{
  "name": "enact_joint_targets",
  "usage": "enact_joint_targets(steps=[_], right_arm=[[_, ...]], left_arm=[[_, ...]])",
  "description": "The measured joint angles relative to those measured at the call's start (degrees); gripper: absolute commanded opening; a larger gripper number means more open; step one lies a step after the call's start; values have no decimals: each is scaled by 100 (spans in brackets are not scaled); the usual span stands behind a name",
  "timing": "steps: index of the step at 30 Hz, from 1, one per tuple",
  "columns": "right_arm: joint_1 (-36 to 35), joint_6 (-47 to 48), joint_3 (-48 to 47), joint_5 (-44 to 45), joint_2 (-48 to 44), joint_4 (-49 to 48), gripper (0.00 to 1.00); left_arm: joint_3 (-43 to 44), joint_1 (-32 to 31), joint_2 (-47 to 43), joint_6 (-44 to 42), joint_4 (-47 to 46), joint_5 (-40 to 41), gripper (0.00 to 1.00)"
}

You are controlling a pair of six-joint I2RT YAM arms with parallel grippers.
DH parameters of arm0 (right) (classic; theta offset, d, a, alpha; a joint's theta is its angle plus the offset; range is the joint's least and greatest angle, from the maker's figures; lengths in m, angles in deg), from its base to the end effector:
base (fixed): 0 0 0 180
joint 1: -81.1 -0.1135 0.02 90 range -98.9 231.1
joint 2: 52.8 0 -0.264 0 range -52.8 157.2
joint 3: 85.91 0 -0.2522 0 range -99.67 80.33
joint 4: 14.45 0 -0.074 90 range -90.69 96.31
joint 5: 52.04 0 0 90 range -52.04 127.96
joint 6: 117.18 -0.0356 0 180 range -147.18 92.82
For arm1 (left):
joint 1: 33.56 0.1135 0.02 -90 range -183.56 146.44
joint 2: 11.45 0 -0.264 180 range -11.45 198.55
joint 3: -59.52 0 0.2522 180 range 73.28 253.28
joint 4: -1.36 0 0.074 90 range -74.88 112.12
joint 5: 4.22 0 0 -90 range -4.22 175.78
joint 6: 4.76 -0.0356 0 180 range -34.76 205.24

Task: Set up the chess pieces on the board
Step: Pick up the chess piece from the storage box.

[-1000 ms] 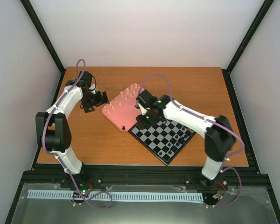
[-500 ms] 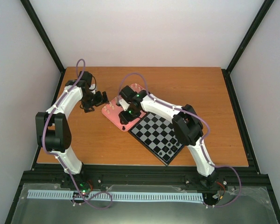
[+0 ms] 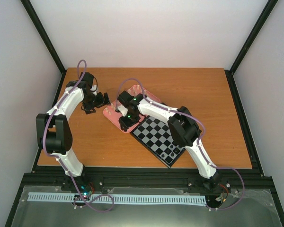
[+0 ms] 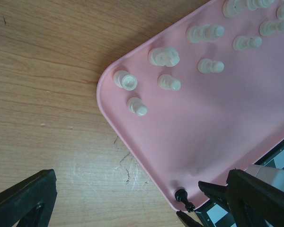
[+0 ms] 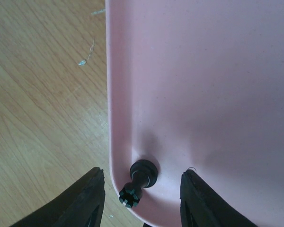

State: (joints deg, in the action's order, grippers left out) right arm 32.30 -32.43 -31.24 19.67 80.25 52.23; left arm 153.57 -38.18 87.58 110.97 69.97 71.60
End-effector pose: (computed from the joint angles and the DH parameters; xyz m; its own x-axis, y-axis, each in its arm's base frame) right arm 0.3072 0.3679 0.1687 -0.7022 -0.6702 -0.2401 -0.7087 0.6259 0.3256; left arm 0.3415 -0.0363 0.2482 -0.9252 -0.3475 -0.1525 -0.2826 0.8991 -0.3343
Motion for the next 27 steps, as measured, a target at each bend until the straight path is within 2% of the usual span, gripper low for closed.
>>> enact_joint_targets(steps=[18, 21, 24, 27], right_arm=[[0, 33, -278, -20, 219, 278, 27], [-2, 39, -280, -28, 236, 304, 22], [-2, 68, -282, -37, 238, 319, 11], [0, 68, -308, -35, 238, 337, 8]], left_arm=[[0, 0, 0, 0, 0, -2, 100], [0, 0, 0, 0, 0, -2, 100], [0, 0, 0, 0, 0, 0, 100], [0, 0, 0, 0, 0, 0, 100]])
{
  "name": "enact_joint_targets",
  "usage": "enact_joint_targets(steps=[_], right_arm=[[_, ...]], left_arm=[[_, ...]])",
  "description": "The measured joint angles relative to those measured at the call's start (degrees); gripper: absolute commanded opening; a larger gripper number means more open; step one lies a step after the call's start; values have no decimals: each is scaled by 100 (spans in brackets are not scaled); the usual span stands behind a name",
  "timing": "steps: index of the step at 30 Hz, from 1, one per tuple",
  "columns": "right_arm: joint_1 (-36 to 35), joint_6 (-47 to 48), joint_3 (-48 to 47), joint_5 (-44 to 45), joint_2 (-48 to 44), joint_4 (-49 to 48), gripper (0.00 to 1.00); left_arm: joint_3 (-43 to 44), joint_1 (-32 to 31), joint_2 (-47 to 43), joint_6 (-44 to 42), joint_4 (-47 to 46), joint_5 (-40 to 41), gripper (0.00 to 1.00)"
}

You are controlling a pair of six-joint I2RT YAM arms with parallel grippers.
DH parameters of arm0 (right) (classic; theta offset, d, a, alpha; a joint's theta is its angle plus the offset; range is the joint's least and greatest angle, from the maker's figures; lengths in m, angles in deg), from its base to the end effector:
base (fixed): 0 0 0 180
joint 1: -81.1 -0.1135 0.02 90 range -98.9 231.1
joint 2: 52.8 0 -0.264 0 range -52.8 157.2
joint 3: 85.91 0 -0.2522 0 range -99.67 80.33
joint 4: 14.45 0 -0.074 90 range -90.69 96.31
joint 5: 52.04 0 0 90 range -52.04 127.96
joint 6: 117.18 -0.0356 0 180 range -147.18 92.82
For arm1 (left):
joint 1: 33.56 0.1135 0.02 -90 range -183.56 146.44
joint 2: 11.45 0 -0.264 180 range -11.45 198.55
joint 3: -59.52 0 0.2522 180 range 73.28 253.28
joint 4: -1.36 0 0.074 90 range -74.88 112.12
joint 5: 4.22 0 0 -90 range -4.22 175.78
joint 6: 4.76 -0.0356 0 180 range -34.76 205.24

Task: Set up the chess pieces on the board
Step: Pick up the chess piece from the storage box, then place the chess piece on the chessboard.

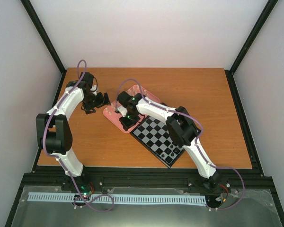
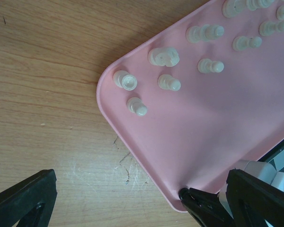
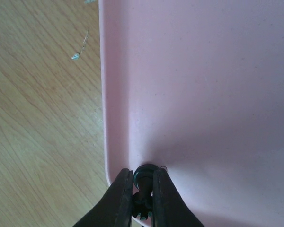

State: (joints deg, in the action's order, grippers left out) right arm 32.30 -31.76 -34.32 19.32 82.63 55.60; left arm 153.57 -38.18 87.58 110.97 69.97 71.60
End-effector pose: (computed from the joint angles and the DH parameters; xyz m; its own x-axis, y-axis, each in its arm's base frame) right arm 0.3092 0.3705 0.1629 -0.7006 -0.6855 -0.1982 -0.7064 0.6271 0.3284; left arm 0.3415 -0.0363 0.2482 -0.9252 -0.3475 -0.1525 -0.2826 0.8991 -0.3343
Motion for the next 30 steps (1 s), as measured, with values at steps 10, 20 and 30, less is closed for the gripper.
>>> enact_joint_targets(steps=[10, 20, 30], right_arm=[[24, -85, -229, 514, -72, 66, 5], [125, -398, 1698, 1196, -2542, -68, 5], [-26, -1062, 5222, 1294, -5163, -245, 6]], left_arm=[[0, 0, 0, 0, 0, 0, 100], [0, 0, 0, 0, -4, 2, 100], [0, 0, 0, 0, -4, -2, 100]])
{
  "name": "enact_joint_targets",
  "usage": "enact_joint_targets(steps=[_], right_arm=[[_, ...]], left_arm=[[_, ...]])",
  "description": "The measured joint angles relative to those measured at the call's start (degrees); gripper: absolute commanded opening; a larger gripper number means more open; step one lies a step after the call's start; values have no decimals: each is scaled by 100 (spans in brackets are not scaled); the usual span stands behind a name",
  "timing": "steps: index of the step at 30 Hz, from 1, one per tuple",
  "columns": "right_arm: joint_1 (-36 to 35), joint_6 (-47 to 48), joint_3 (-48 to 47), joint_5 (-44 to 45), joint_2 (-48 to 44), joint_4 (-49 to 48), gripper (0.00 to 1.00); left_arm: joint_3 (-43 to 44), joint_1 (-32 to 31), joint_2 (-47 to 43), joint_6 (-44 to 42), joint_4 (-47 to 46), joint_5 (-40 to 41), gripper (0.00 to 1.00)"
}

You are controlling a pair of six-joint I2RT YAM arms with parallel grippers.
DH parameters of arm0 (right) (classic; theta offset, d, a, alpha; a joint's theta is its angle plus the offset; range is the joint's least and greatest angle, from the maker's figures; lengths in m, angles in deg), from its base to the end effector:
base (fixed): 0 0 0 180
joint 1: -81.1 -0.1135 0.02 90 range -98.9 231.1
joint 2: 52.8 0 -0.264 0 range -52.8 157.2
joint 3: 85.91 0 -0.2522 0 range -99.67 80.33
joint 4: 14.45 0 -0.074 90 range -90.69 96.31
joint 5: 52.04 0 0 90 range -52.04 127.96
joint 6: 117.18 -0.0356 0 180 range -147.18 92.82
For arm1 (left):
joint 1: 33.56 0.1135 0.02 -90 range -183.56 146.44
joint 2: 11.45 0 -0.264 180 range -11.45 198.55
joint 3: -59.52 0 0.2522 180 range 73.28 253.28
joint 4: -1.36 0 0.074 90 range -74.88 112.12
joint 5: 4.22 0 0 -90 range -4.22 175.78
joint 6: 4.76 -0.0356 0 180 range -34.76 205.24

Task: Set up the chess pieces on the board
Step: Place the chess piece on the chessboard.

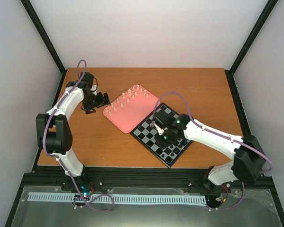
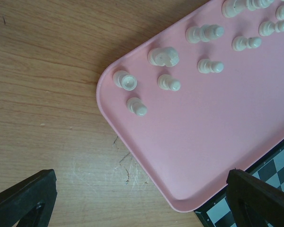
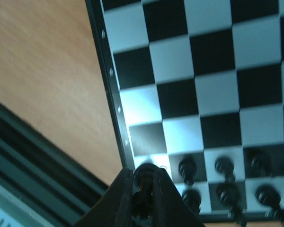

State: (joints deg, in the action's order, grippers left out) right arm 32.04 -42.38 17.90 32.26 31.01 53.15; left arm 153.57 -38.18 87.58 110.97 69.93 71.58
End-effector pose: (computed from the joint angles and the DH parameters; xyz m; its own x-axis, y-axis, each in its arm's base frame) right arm 0.1739 0.2058 0.2367 -0.8129 -0.5389 -0.2210 -0.5753 0.8023 0.1596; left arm 0.3416 -0.0364 0.2483 -0.9251 -0.3475 -0.1530 -0.2823 0.8990 -0.3349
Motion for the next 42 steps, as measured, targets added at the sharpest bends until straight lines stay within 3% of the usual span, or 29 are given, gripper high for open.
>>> enact_joint_targets(steps=[7, 16, 42], right_arm=[[-267, -529, 949, 55, -1104, -166, 6], [-299, -846, 1836, 20, -1375, -570, 7], [-308, -1429, 2345, -205, -1613, -831, 8]], left_arm=[[0, -2, 0, 0, 0, 0, 100], [0, -2, 0, 0, -2, 4, 100], [-2, -7, 0, 0, -2, 0, 100]])
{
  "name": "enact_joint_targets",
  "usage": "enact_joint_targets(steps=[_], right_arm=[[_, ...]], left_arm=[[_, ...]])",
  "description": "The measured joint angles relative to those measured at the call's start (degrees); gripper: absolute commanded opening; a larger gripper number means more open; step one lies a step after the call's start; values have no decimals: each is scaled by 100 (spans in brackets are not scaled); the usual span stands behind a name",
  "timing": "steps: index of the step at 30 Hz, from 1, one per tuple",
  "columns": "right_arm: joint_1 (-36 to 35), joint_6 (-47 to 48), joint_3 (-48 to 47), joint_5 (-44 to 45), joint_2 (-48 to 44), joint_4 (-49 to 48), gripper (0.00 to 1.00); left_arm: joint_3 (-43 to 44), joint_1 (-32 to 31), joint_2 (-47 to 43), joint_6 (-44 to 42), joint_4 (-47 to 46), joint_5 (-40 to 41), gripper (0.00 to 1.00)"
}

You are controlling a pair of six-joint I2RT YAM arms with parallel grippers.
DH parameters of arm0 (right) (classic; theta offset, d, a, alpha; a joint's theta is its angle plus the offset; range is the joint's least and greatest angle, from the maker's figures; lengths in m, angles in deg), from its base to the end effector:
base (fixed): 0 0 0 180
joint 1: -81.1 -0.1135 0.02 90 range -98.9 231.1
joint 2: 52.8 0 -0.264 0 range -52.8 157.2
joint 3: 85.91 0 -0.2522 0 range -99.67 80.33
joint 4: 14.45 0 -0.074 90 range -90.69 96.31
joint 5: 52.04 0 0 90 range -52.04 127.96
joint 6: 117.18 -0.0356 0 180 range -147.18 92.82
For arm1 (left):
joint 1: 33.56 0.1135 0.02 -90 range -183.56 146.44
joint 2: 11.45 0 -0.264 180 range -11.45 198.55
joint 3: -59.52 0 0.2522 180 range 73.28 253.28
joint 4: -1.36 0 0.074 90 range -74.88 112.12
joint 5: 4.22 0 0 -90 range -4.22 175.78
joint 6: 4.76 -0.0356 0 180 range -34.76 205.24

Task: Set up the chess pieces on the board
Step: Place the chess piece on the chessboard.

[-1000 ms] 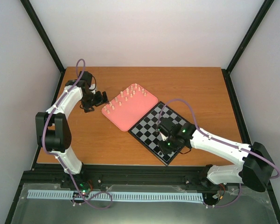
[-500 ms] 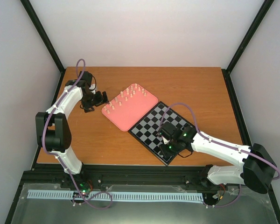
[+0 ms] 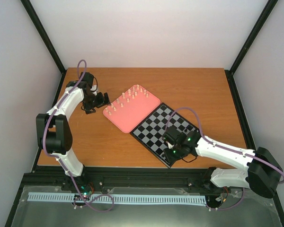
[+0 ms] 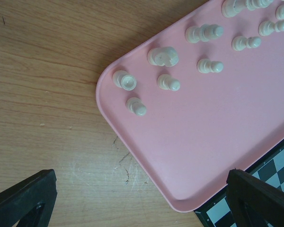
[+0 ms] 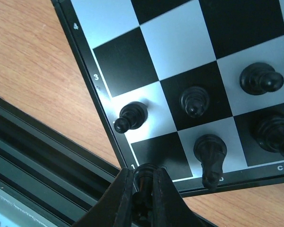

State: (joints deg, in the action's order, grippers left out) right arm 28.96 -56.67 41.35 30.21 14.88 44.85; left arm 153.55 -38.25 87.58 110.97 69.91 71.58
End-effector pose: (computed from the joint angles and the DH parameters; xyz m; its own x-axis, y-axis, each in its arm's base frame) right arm 0.1147 0.1554 0.1875 -0.9103 -0.3763 -0.1725 -0.4097 0.8782 0.2467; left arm 0.3415 -0.0368 0.2482 -0.9256 -0.3463 -0.1530 -0.2812 0.8993 -0.3349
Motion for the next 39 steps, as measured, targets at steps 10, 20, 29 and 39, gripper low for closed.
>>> enact_joint_targets(steps=[10, 20, 29, 39], right_arm=[[0, -118, 164, 0, 28, -190, 12], [-2, -168, 166, 68, 111, -254, 17], [-2, -179, 166, 90, 186, -249, 22], [-2, -63, -175, 4, -7, 201, 46]], left_arm=[[0, 0, -2, 0, -2, 2, 100], [-2, 0, -28, 0, -4, 0, 100], [-9, -20, -28, 0, -4, 0, 100], [-9, -20, -31, 0, -7, 2, 100]])
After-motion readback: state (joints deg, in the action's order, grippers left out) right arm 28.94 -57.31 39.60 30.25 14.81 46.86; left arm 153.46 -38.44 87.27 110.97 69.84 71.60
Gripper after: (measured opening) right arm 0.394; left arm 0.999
